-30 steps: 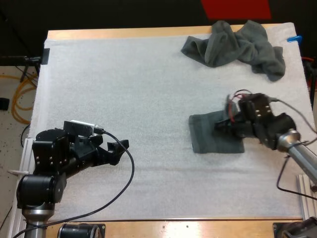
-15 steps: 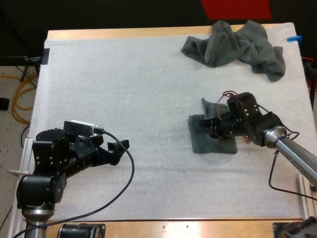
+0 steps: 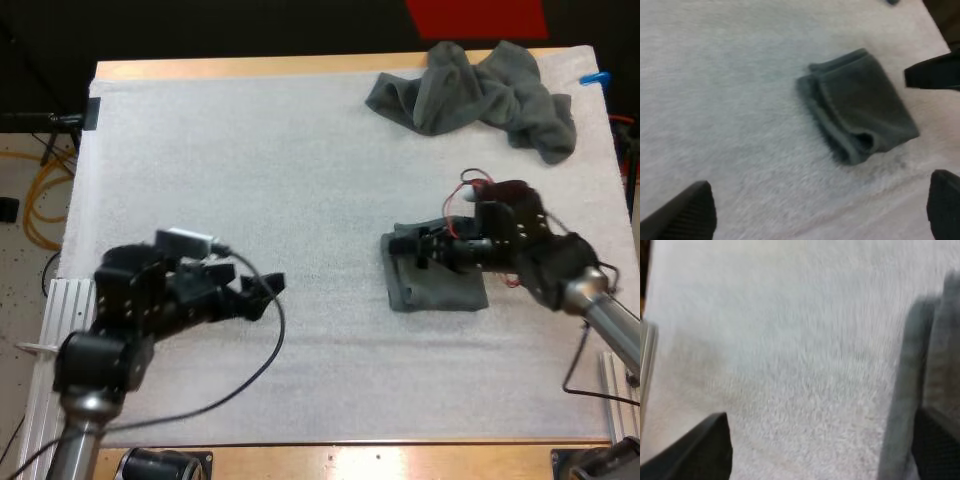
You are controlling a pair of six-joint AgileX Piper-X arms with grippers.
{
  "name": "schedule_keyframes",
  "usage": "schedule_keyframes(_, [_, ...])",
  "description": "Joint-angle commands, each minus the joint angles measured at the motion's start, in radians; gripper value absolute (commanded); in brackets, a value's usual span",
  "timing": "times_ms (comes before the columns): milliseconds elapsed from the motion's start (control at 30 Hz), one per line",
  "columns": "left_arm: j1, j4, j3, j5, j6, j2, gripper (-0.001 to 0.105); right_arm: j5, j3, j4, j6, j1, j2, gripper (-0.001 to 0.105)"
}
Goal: Pick towel from pile fold and stack
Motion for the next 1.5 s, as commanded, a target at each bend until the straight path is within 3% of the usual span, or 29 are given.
schedule_keyframes(0, [-0.02,-0.05,-0.002,0.005,-0.041,0.03,0.082,0.034,-0.012,0.021,-0.029,0.002,-0.036,0.072])
schedule_keyframes(167, [-0.135,-0.219,-0.002,0.005,-0.145,0.232,0.082,0.219,-0.012,0.15,-0.135,0.002,-0.21,0.072])
schedule_keyframes(433, [-0.246,-0.409,-0.047,-0.003,-0.246,0.559,0.086,0.367,-0.012,0.302,-0.181,0.002,-0.419,0.072])
schedule_keyframes(733, [-0.328,-0.375,-0.276,0.001,-0.258,0.89,0.086,0.434,-0.012,0.409,-0.181,0.002,-0.518,0.072])
schedule_keyframes(900, [-0.373,-0.276,-0.412,0.0,-0.261,1.024,0.086,0.478,-0.012,0.425,-0.181,0.002,-0.518,0.072])
schedule_keyframes(1000, [-0.393,-0.212,-0.467,0.0,-0.263,1.077,0.086,0.482,-0.012,0.427,-0.181,0.002,-0.518,0.072])
schedule_keyframes(1167, [-0.42,-0.195,-0.495,0.029,-0.316,1.135,0.086,0.482,-0.012,0.427,-0.181,0.002,-0.518,0.072])
schedule_keyframes(1267, [-0.435,-0.211,-0.495,0.052,-0.345,1.141,0.08,0.482,-0.012,0.427,-0.181,0.002,-0.518,0.072])
schedule_keyframes(1400, [-0.444,-0.228,-0.495,0.071,-0.349,1.141,0.054,0.482,-0.012,0.427,-0.181,0.002,-0.518,0.072])
schedule_keyframes(1467, [-0.45,-0.242,-0.495,0.082,-0.349,1.141,0.049,0.482,-0.012,0.427,-0.181,0.002,-0.518,0.072])
